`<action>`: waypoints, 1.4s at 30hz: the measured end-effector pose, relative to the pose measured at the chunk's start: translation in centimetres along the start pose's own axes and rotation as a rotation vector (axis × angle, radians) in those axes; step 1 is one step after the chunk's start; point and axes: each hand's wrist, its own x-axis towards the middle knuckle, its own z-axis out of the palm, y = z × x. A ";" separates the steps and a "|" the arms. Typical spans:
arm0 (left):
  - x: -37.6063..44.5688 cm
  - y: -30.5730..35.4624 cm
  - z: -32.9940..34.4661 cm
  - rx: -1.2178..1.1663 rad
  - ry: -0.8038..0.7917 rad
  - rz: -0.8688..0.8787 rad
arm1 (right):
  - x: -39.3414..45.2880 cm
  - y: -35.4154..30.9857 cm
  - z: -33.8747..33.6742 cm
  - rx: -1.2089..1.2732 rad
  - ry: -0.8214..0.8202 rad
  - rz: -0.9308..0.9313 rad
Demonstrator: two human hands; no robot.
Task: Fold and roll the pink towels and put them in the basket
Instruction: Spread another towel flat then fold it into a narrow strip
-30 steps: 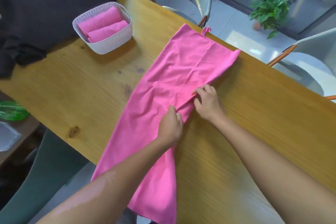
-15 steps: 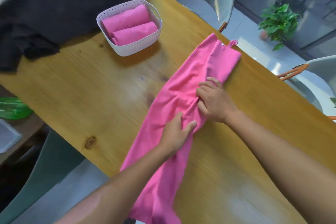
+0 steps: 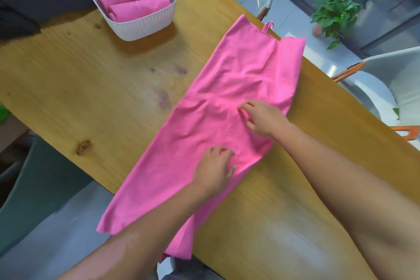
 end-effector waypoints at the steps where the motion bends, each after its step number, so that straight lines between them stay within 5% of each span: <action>1: -0.5 -0.2 1.0 0.122 0.003 -0.041 | 0.4 -0.4 0.6 0.015 0.006 -0.006; 4: -2.1 -1.9 3.8 0.329 -0.081 -0.136 | 1.2 -0.8 2.4 -0.001 -0.018 0.125; 9: -4.8 -4.8 5.8 0.507 -0.084 -0.029 | 2.8 1.4 3.4 0.012 -0.092 0.212; 19: -8.0 0.0 8.7 0.212 -0.261 0.112 | 4.0 1.3 2.6 0.100 -0.118 0.314; 25: -12.4 -0.1 10.3 0.183 -0.316 0.236 | -1.6 -3.8 6.2 0.156 0.058 0.411; 32: -19.2 -3.3 11.1 0.450 -0.119 0.110 | -11.5 -9.4 11.0 0.197 0.237 0.483; 36: -22.5 -4.6 12.4 0.616 -0.050 0.077 | -16.3 -14.0 12.8 0.495 0.448 0.768; 42: -23.4 -4.3 13.8 0.697 0.046 0.020 | -18.5 -18.2 14.7 0.857 0.303 1.028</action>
